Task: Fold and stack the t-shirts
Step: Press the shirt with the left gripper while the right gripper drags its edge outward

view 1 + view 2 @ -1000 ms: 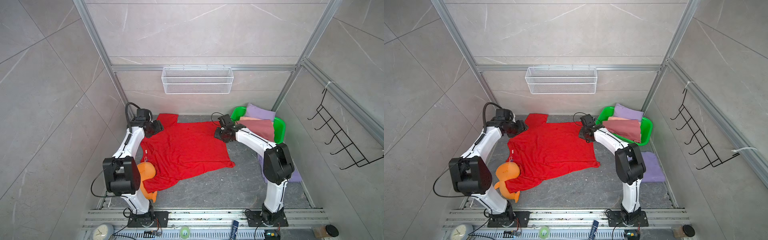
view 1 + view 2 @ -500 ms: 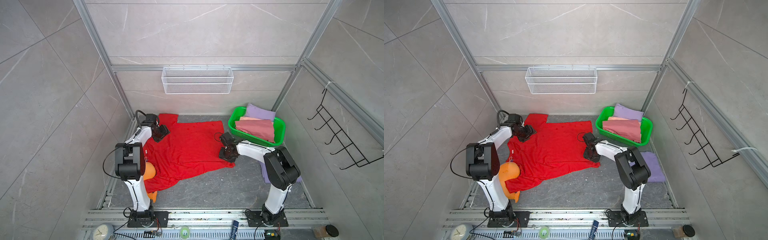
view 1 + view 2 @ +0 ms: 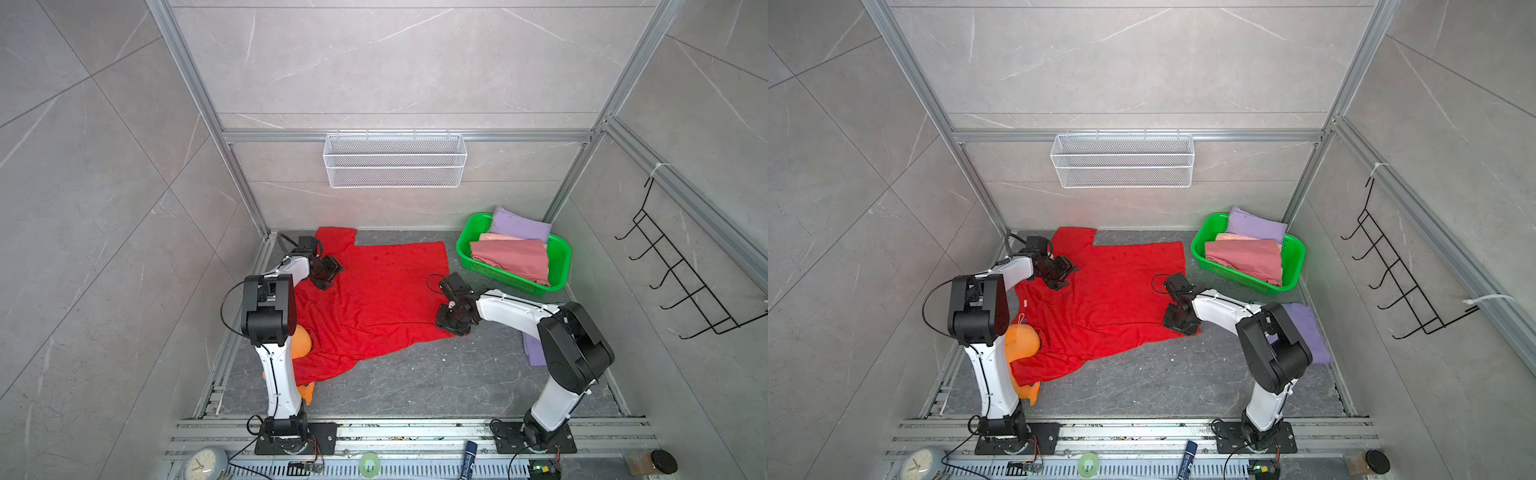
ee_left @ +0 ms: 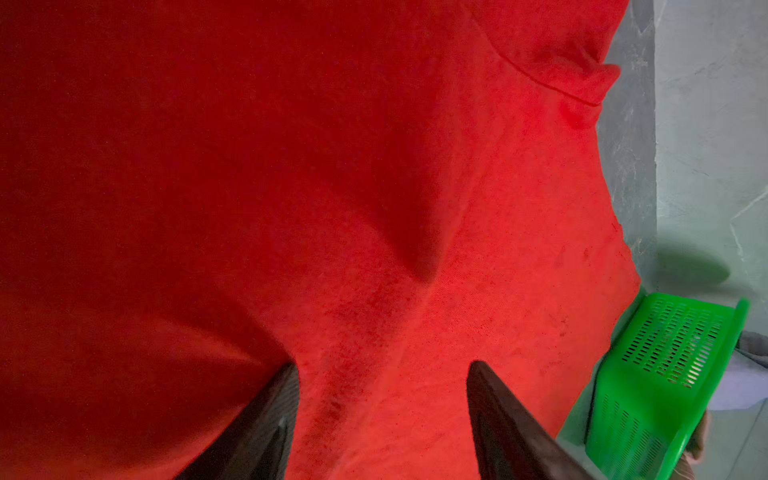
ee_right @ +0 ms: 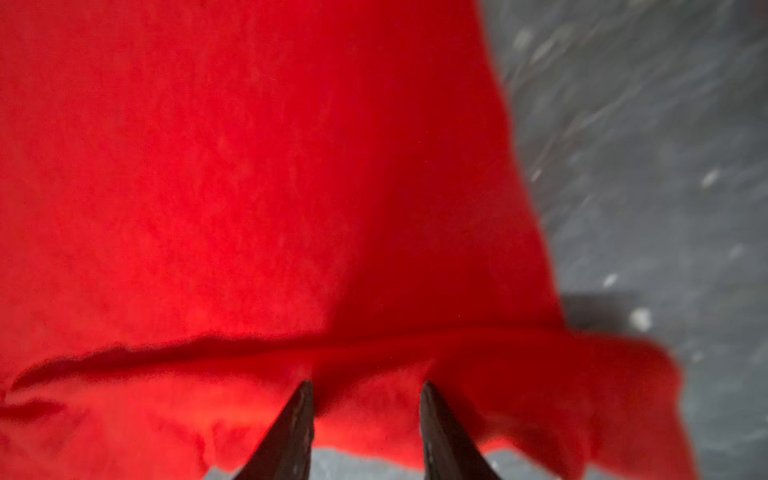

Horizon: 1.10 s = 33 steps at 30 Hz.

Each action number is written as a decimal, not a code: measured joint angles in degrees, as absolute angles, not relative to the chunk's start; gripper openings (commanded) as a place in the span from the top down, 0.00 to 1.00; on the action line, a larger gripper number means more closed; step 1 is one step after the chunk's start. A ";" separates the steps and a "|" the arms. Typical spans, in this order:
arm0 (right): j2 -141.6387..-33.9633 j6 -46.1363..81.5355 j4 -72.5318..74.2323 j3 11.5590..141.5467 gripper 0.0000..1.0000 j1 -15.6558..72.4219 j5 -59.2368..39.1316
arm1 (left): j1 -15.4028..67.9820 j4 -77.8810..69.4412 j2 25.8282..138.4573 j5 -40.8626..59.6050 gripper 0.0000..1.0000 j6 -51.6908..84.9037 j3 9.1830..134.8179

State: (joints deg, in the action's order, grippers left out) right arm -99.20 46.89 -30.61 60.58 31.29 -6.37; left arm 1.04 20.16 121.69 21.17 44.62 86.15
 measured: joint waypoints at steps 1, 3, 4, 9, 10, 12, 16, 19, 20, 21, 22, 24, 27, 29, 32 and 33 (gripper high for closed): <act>-98.30 46.81 -30.74 60.03 0.56 31.62 -7.16 | 1.04 20.10 122.04 21.47 0.33 45.04 86.50; -96.07 46.78 -31.11 58.74 0.57 32.27 -8.69 | 1.02 19.86 122.67 21.63 0.33 45.76 87.42; -95.15 46.78 -31.33 58.17 0.57 32.47 -9.13 | 1.02 19.64 123.00 21.74 0.34 46.11 87.77; -90.04 47.64 -32.84 55.70 0.53 33.34 -8.19 | 1.02 19.49 123.39 21.82 0.34 46.72 88.62; -89.19 47.99 -33.10 55.83 0.52 33.39 -7.03 | 1.02 19.53 123.39 21.82 0.34 46.70 88.73; -88.44 49.08 -34.30 56.90 0.52 33.43 -4.14 | 1.02 19.90 123.39 21.76 0.34 46.46 89.12; -88.82 53.34 -38.87 60.80 0.51 33.30 2.87 | 1.04 20.64 123.39 21.61 0.34 45.95 89.80; -88.90 57.08 -39.90 60.53 0.51 32.97 6.09 | 1.04 20.95 123.39 21.61 0.34 45.78 89.95; -88.77 58.22 -39.57 59.55 0.50 32.75 6.81 | 1.04 21.04 123.39 21.58 0.34 45.74 90.00; -88.51 59.20 -38.92 58.24 0.50 32.51 7.33 | 1.04 21.06 123.39 21.61 0.34 45.67 90.00; -87.99 60.27 -37.78 56.23 0.50 32.08 7.62 | 1.04 21.08 123.39 21.61 0.34 45.58 90.00; -86.72 61.89 -35.05 52.10 0.50 30.79 7.64 | 1.04 21.30 123.39 21.61 0.34 45.45 90.00; -85.52 63.57 -32.14 48.07 0.49 28.29 7.55 | 1.04 21.71 123.39 21.63 0.34 45.19 90.11; -85.49 63.92 -30.22 47.53 0.49 27.22 7.53 | 1.04 21.76 123.39 21.63 0.34 44.91 90.13; -85.47 64.29 -26.68 46.94 0.49 26.48 7.49 | 1.04 21.87 123.39 21.63 0.34 44.53 90.13; -85.43 64.62 -24.88 46.28 0.49 26.20 7.22 | 1.04 21.87 123.39 21.65 0.34 44.49 90.13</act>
State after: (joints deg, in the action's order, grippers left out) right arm -85.43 64.62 -24.88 46.28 26.20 7.22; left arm 1.04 21.87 123.39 21.65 44.49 90.13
